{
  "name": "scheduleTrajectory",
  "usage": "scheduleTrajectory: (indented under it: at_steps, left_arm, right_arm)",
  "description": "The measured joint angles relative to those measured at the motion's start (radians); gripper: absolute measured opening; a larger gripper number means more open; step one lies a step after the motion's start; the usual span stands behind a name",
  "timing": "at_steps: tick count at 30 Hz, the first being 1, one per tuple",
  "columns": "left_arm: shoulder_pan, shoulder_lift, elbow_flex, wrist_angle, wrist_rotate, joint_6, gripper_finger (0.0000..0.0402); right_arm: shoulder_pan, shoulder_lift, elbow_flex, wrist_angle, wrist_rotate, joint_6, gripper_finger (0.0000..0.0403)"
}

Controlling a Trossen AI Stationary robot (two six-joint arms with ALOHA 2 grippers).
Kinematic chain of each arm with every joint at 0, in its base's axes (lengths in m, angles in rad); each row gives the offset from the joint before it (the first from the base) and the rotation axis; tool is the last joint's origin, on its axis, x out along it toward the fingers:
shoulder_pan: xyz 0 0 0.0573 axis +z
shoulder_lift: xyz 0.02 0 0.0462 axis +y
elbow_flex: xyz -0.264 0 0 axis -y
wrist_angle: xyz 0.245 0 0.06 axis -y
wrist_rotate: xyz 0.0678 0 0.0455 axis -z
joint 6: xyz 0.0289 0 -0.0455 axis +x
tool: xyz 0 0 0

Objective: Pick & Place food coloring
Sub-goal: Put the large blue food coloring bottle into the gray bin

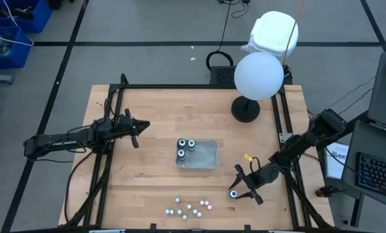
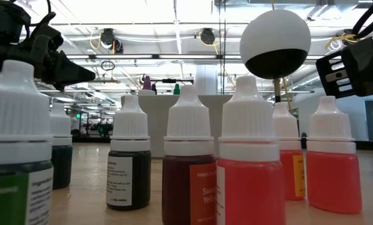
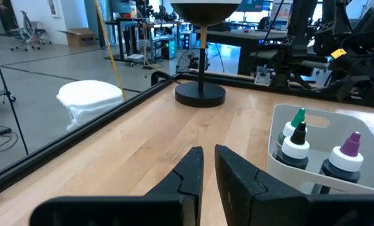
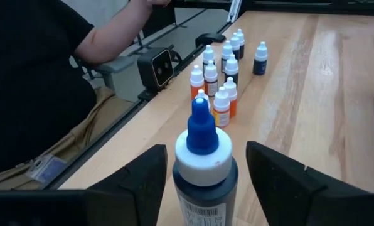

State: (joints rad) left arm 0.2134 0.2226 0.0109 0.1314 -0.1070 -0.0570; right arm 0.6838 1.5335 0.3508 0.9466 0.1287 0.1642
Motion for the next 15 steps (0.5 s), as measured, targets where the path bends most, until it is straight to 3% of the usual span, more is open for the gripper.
scheduleTrajectory:
  at_steps: [9,15]
  left_arm:
    - [0.000,0.000,0.000,0.000,0.000,0.000,0.0047]
    - [0.000,0.000,0.000,0.000,0.000,0.000,0.0047]
  right_arm:
    - [0.000,0.000,0.000,-0.009,-0.001,0.000,0.0159]
    - [-0.001,0.000,0.000,0.009,-0.008,-0.024,0.0106]
